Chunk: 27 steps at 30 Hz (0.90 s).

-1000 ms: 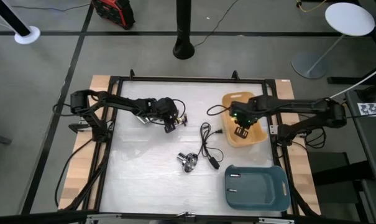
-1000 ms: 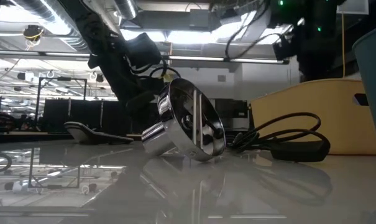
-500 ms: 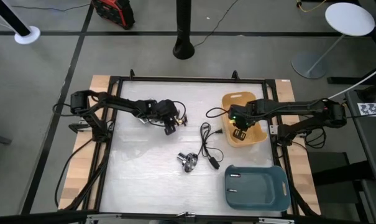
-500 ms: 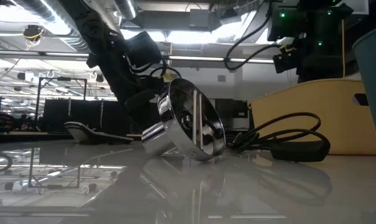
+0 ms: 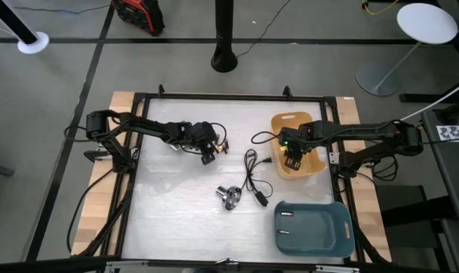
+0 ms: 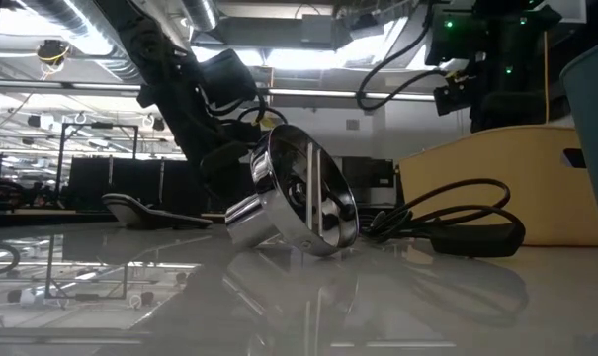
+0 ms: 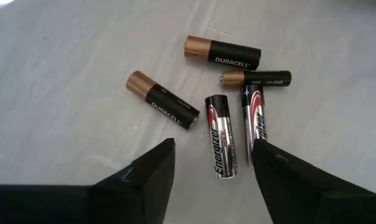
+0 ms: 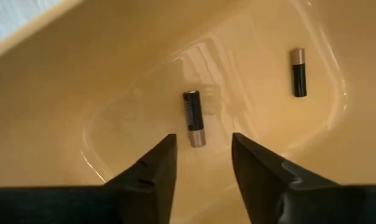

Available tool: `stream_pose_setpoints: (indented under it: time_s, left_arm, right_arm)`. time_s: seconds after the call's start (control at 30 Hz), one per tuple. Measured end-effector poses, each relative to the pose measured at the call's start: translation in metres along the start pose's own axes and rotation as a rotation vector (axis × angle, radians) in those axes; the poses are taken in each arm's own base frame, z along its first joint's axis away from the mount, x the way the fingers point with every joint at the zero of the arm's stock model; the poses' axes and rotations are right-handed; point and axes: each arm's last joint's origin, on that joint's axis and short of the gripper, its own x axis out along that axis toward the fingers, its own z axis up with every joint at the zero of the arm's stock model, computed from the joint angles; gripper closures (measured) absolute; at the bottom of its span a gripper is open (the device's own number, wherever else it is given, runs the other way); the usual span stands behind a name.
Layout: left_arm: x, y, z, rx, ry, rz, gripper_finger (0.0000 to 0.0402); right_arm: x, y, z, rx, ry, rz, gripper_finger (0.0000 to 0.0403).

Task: Sort batteries
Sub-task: Put the white battery into the blue bin

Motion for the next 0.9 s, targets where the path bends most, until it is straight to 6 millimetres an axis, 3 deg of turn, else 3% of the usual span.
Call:
stream_pose_setpoints:
  time_s: [0.23, 0.9]
  left_arm:
    - [0.000, 0.000, -0.002, -0.014, 0.021, 0.004, 0.0173]
    - [0.018, 0.000, -0.008, -0.044, 0.049, 0.059, 0.0197]
  right_arm:
    - [0.000, 0.000, 0.000, 0.000, 0.001, 0.000, 0.0216]
    - [0.000, 0.000, 0.000, 0.000, 0.006, -0.001, 0.0215]
